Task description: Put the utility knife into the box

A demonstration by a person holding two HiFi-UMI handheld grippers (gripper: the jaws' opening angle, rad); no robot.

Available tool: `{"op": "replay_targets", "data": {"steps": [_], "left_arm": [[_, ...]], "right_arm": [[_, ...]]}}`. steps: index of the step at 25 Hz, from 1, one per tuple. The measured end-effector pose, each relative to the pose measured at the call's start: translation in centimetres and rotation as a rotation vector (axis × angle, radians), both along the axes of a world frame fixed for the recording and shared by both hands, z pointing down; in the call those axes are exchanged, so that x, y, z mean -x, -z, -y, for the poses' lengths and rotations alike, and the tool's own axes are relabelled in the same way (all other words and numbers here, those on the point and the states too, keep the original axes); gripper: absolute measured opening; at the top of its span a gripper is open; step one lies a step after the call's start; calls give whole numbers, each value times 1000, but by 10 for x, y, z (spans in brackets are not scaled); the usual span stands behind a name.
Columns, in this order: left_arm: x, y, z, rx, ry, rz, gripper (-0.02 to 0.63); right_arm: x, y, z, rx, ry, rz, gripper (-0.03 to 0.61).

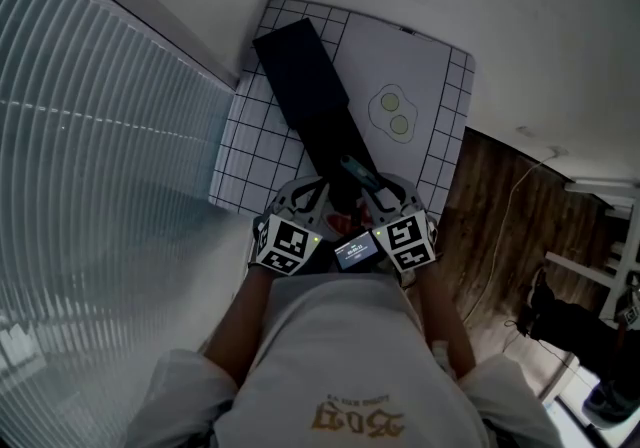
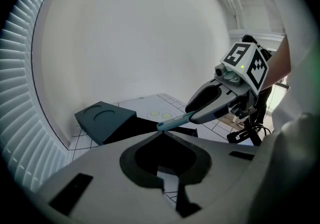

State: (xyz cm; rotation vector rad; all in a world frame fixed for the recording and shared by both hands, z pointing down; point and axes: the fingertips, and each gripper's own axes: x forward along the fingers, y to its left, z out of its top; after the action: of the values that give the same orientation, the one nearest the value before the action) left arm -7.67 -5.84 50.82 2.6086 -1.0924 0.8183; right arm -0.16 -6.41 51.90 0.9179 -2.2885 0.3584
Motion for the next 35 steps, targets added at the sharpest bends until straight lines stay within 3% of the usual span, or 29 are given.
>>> {"op": "replay_targets", "data": {"steps": [35], "left_arm": [[8, -56, 29, 116, -75, 13, 6]], "right_arm": [[34, -67, 17, 182, 68, -105, 135]]}}
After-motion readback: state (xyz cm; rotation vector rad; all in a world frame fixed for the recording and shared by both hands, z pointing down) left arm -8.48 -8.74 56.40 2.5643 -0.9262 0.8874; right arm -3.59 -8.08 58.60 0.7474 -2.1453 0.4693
